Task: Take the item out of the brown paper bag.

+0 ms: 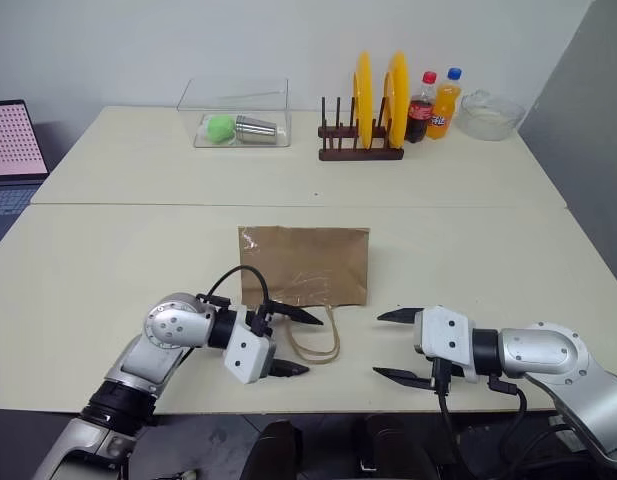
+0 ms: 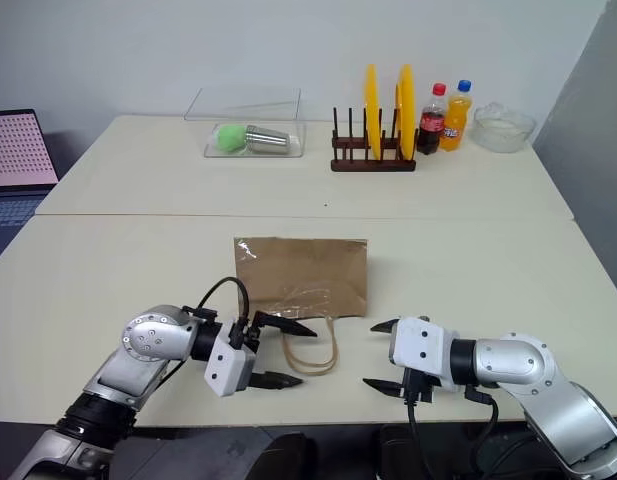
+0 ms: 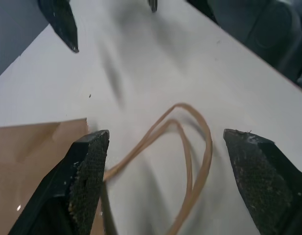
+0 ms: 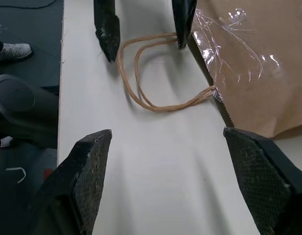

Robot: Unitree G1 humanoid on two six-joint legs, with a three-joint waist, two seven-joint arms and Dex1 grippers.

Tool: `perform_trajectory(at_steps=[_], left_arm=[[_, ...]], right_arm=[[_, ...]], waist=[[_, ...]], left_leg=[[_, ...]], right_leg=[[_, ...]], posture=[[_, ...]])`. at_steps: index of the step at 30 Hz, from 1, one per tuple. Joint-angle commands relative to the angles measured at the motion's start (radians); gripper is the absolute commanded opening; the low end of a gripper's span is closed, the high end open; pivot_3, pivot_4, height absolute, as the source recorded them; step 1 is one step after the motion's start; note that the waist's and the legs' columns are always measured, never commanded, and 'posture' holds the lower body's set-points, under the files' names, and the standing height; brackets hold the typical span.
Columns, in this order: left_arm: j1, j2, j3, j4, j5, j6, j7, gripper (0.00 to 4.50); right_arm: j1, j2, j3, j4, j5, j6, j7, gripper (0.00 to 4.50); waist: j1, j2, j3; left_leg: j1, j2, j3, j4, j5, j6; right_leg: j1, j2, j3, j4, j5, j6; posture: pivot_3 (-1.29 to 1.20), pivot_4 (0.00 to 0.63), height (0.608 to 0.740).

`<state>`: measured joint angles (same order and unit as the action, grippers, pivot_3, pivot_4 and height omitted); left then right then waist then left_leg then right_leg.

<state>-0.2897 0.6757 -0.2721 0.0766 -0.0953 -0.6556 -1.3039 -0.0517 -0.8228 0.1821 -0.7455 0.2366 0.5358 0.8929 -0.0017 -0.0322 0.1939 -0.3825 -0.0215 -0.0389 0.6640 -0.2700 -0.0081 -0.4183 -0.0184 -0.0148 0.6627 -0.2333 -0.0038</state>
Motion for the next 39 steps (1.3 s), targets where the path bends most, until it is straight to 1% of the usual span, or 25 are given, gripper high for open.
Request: perform_trajectory(at_steps=[1, 4, 12, 13, 14, 18, 22, 26, 30, 33, 39], left_arm=[[-0.010, -0.009, -0.022, -0.025, -0.022, 0.011, 0.012, 3.92], [-0.024, -0.020, -0.035, -0.027, -0.027, 0.034, 0.018, 3.31], [-0.066, -0.035, -0.063, 0.018, 0.006, 0.014, 0.024, 0.73], [-0.069, -0.035, -0.064, 0.022, 0.008, 0.011, 0.026, 0.35], [-0.072, -0.035, -0.066, 0.024, 0.008, 0.009, 0.027, 0.07], [-0.081, -0.036, -0.066, 0.019, -0.003, 0.023, 0.035, 0.02], [-0.103, -0.062, -0.031, -0.055, -0.081, 0.236, 0.087, 0.02], [-0.159, -0.071, 0.008, -0.118, -0.160, 0.457, 0.120, 0.02], [-0.224, -0.083, 0.040, -0.144, -0.212, 0.607, 0.142, 0.02], [-0.255, -0.091, 0.054, -0.144, -0.227, 0.667, 0.149, 0.02], [-0.270, -0.103, 0.065, -0.129, -0.218, 0.688, 0.143, 0.02]], right_arm=[[-0.001, -0.009, -0.010, -0.041, 0.002, -0.003, -0.008, 3.84], [-0.004, -0.009, -0.007, -0.039, 0.000, -0.004, -0.009, 3.84], [-0.008, -0.008, -0.002, -0.046, -0.002, -0.002, -0.013, 3.84], [-0.010, -0.008, -0.002, -0.045, -0.001, -0.002, -0.012, 3.84], [-0.010, -0.008, -0.003, -0.047, -0.001, -0.001, -0.012, 3.84], [-0.013, -0.007, -0.004, -0.053, -0.001, -0.005, -0.011, 3.84], [-0.026, -0.005, 0.011, -0.066, 0.002, -0.021, 0.003, 3.84], [-0.034, -0.025, 0.047, -0.063, -0.024, -0.070, 0.040, 3.84], [-0.071, -0.024, 0.066, -0.041, -0.034, -0.108, 0.061, 3.84], [-0.119, -0.002, 0.100, -0.022, -0.064, -0.137, 0.052, 3.84], [-0.208, 0.063, 0.194, 0.051, -0.163, -0.191, 0.033, 3.84]], waist=[[0.000, 0.000, 0.000], [0.001, 0.000, 0.000], [0.001, 0.000, 0.000], [0.001, 0.000, 0.000], [0.001, 0.000, 0.000], [0.001, 0.000, 0.000], [0.001, 0.000, 0.000], [0.000, 0.000, 0.000], [-0.001, 0.000, 0.000], [-0.002, 0.000, 0.000], [-0.001, 0.000, 0.000]], left_leg=[[0.000, 0.000, 0.000, 0.000, 0.000, 0.000], [0.000, 0.000, 0.000, 0.000, 0.000, 0.000], [0.000, 0.000, 0.000, 0.000, 0.000, 0.000], [0.000, 0.000, 0.000, 0.000, 0.000, 0.000], [0.000, 0.000, 0.000, 0.000, 0.000, 0.000], [0.000, 0.000, 0.000, 0.000, 0.000, 0.000], [0.000, 0.000, 0.000, 0.001, 0.000, 0.000], [0.000, 0.000, -0.001, 0.001, 0.000, 0.000], [0.000, 0.000, -0.001, 0.001, 0.000, 0.000], [0.001, 0.000, -0.001, 0.001, 0.000, 0.000], [0.001, 0.000, -0.002, 0.001, 0.000, 0.000]], right_leg=[[0.000, 0.000, 0.000, 0.000, 0.000, 0.000], [0.000, 0.000, 0.000, 0.000, 0.000, 0.000], [0.000, 0.000, 0.000, 0.000, 0.000, 0.000], [0.000, 0.000, 0.000, 0.000, 0.000, 0.000], [0.000, 0.000, 0.000, 0.000, 0.000, 0.000], [0.000, 0.000, 0.000, 0.000, 0.000, 0.000], [0.001, 0.000, 0.000, 0.000, 0.000, 0.000], [0.001, 0.000, -0.001, 0.000, 0.000, 0.000], [0.001, 0.000, -0.001, 0.000, 0.000, 0.000], [0.002, 0.000, -0.001, 0.000, 0.000, 0.000], [0.001, 0.000, -0.001, 0.000, 0.000, 0.000]], posture=[[0.00, 0.150, 0.740], [0.00, 0.150, 0.740], [0.00, 0.150, 0.740], [0.00, 0.150, 0.740], [0.00, 0.150, 0.740], [0.00, 0.150, 0.740], [0.00, 0.150, 0.740], [0.00, 0.150, 0.740], [0.00, 0.150, 0.740], [0.00, 0.150, 0.740], [0.00, 0.150, 0.740]])
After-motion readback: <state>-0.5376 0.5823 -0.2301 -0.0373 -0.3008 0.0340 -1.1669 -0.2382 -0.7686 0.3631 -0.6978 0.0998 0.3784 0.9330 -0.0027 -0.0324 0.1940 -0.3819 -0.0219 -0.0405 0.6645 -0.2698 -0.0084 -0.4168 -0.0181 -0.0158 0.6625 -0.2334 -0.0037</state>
